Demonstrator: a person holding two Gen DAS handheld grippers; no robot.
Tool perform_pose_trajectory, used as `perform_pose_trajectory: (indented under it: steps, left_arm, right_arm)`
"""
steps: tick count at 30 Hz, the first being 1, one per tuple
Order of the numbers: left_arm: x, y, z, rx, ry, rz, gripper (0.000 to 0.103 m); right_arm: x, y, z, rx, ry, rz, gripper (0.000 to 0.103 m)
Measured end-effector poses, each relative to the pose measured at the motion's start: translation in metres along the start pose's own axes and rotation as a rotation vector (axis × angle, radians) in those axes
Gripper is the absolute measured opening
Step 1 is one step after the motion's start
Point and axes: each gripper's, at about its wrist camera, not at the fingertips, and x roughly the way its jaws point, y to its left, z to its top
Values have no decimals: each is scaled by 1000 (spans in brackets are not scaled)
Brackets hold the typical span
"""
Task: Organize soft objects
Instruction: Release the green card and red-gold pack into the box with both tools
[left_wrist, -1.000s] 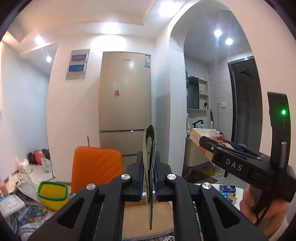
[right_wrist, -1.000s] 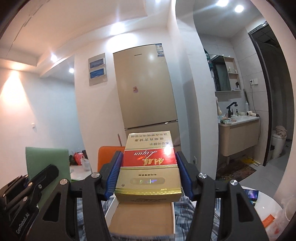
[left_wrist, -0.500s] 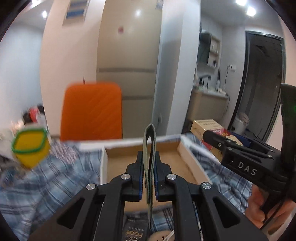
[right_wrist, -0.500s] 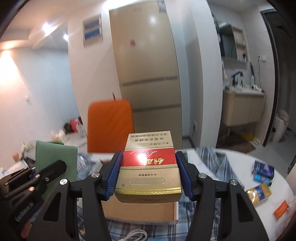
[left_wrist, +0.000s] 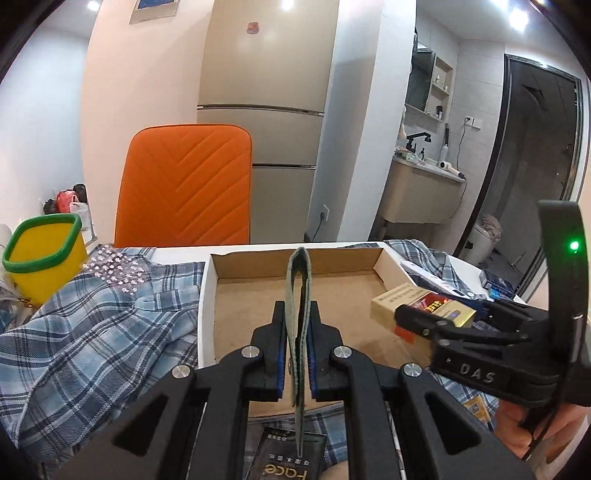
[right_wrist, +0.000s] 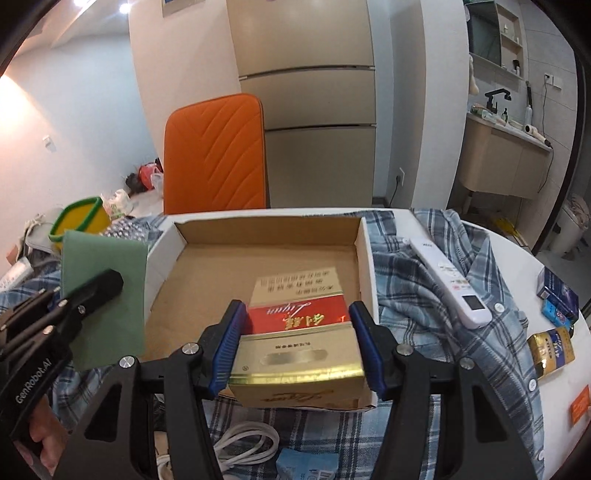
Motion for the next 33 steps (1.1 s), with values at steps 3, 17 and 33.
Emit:
perform_pose_trajectory:
  steps: [3, 17, 33]
  left_arm:
    - [-1, 0, 1, -5, -14, 0, 10]
    - [-13, 3, 2, -11, -76, 74, 85]
    - [-75, -16, 19, -29, -239, 113, 85]
  right_arm:
    - [1, 2, 0, -5, 2, -5, 57]
    - [-9, -2, 4, 19, -48, -35, 74]
    - [-55, -2, 17, 27, -170, -47, 74]
